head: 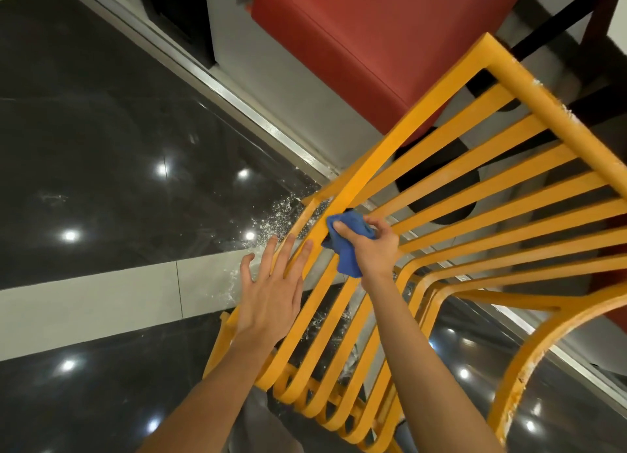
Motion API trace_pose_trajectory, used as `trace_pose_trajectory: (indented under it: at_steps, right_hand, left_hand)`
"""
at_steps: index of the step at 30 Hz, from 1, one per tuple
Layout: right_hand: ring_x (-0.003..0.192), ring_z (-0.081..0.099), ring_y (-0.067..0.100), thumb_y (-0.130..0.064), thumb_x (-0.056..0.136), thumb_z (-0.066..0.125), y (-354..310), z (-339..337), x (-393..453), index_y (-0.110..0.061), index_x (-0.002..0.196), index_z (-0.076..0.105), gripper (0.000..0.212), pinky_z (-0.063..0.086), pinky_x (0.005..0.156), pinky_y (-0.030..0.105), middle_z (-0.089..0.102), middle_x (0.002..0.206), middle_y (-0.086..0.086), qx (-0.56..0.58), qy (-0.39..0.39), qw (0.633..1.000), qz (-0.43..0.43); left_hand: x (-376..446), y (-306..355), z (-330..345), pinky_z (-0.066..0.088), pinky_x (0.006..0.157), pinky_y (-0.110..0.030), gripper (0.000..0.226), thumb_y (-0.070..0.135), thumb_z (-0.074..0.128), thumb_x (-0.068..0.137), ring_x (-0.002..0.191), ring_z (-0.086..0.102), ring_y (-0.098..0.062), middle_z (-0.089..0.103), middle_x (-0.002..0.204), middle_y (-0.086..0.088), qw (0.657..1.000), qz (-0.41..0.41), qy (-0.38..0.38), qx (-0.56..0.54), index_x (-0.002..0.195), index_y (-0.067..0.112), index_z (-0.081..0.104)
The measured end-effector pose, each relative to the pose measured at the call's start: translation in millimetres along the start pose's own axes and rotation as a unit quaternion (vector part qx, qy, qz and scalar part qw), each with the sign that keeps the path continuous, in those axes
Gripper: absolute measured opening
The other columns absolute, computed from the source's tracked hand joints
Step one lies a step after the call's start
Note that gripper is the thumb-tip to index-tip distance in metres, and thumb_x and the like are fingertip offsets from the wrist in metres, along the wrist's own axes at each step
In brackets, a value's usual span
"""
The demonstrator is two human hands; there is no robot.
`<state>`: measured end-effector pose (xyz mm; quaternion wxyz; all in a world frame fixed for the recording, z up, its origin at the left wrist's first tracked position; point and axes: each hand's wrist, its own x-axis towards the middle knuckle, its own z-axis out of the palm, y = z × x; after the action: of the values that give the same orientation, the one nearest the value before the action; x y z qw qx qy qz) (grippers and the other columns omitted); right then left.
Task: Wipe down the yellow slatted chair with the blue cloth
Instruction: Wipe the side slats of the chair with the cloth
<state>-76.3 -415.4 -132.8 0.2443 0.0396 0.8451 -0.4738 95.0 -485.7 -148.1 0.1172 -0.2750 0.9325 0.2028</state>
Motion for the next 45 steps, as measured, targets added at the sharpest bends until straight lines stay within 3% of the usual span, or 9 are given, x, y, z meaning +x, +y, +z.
trace_pose_trajectory:
  at_steps: [3,12,16,20,23,28,34,39,45]
  right_hand:
    - [0.087,0.07,0.027,-0.035,0.072,0.085,-16.3,-33.4,2.9,-0.005,0.112,0.055,0.059,0.059,0.074,0.044,0.068,0.102,0.01,0.033,-0.032,0.998,0.046]
    - [0.067,0.046,0.01,-0.037,0.082,0.057,-73.3,-30.7,15.7,-0.015,0.082,0.048,0.024,0.037,0.067,0.029,0.047,0.074,-0.001,-0.1,-0.206,0.971,-0.073]
    - [0.057,0.047,0.011,-0.019,0.073,0.06,-61.1,-20.8,3.8,-0.017,0.096,0.052,0.024,0.041,0.053,0.031,0.055,0.067,0.0,-0.17,-0.142,0.951,-0.217]
    - [0.111,0.047,0.012,-0.022,0.082,0.076,-24.4,-3.9,-10.2,-0.016,0.115,0.066,0.035,0.04,0.093,0.012,0.05,0.131,0.009,-0.252,-0.045,0.875,-0.411]
    - [0.124,0.042,0.026,-0.043,0.087,0.069,5.5,6.6,-13.1,-0.024,0.127,0.064,0.044,0.033,0.101,0.032,0.048,0.144,0.006,-0.338,-0.006,0.813,-0.474]
    - [0.123,0.044,0.034,-0.031,0.095,0.063,12.3,-0.6,17.9,-0.029,0.131,0.058,0.036,0.041,0.096,0.049,0.052,0.142,0.006,-0.376,0.015,0.742,-0.555]
    - [0.111,0.043,0.034,-0.026,0.093,0.063,-28.8,15.8,37.1,-0.02,0.124,0.066,0.031,0.041,0.091,0.035,0.054,0.137,0.006,-0.322,0.105,0.811,-0.477]
    - [0.094,0.049,0.024,-0.035,0.094,0.062,11.7,-2.8,3.6,-0.028,0.123,0.066,0.03,0.051,0.06,0.033,0.062,0.125,0.001,-0.394,-0.047,0.714,-0.577]
    - [0.088,0.045,0.019,-0.035,0.094,0.064,-29.6,6.3,37.3,-0.03,0.119,0.068,0.025,0.04,0.055,0.024,0.064,0.121,-0.004,-0.395,0.125,0.735,-0.536]
  left_hand:
    - [-0.5,0.5,0.3,0.033,0.106,-0.055,0.057,0.037,0.015,0.099,0.143,0.032,-0.028,0.035,0.156,-0.003,1.0,0.0,0.002,0.005,0.156,0.029,0.016]
    - [0.1,0.2,1.9,0.031,0.106,-0.054,0.055,0.036,0.019,0.1,0.143,0.032,-0.027,0.037,0.155,-0.001,1.0,0.0,0.004,0.009,0.155,0.029,0.02]
    - [0.4,0.5,3.4,0.03,0.107,-0.054,0.054,0.034,0.017,0.103,0.144,0.031,-0.027,0.036,0.155,-0.002,1.0,0.0,0.011,0.009,0.156,0.029,0.018]
    - [0.2,0.1,3.0,0.032,0.106,-0.054,0.056,0.036,0.018,0.1,0.143,0.031,-0.027,0.037,0.154,-0.003,1.0,-0.002,0.01,0.01,0.156,0.03,0.017]
    - [-0.2,1.0,1.9,0.033,0.106,-0.055,0.052,0.034,0.019,0.102,0.143,0.032,-0.027,0.037,0.154,-0.003,1.0,0.003,0.019,0.004,0.154,0.03,0.018]
    - [-0.4,-0.3,3.3,0.032,0.106,-0.055,0.056,0.037,0.018,0.101,0.144,0.031,-0.027,0.035,0.156,-0.004,1.0,0.003,0.017,0.004,0.156,0.028,0.018]
    - [0.8,0.5,3.7,0.033,0.106,-0.056,0.057,0.037,0.022,0.1,0.143,0.032,-0.028,0.036,0.156,-0.004,1.0,0.001,0.014,0.009,0.156,0.028,0.018]
    - [-1.5,0.0,3.1,0.033,0.106,-0.055,0.054,0.034,0.021,0.102,0.143,0.031,-0.028,0.034,0.156,-0.005,1.0,0.003,0.026,0.007,0.155,0.03,0.016]
    - [0.9,1.4,3.5,0.034,0.105,-0.056,0.058,0.036,0.024,0.099,0.142,0.033,-0.028,0.037,0.154,-0.005,1.0,0.003,0.025,0.004,0.156,0.028,0.019]
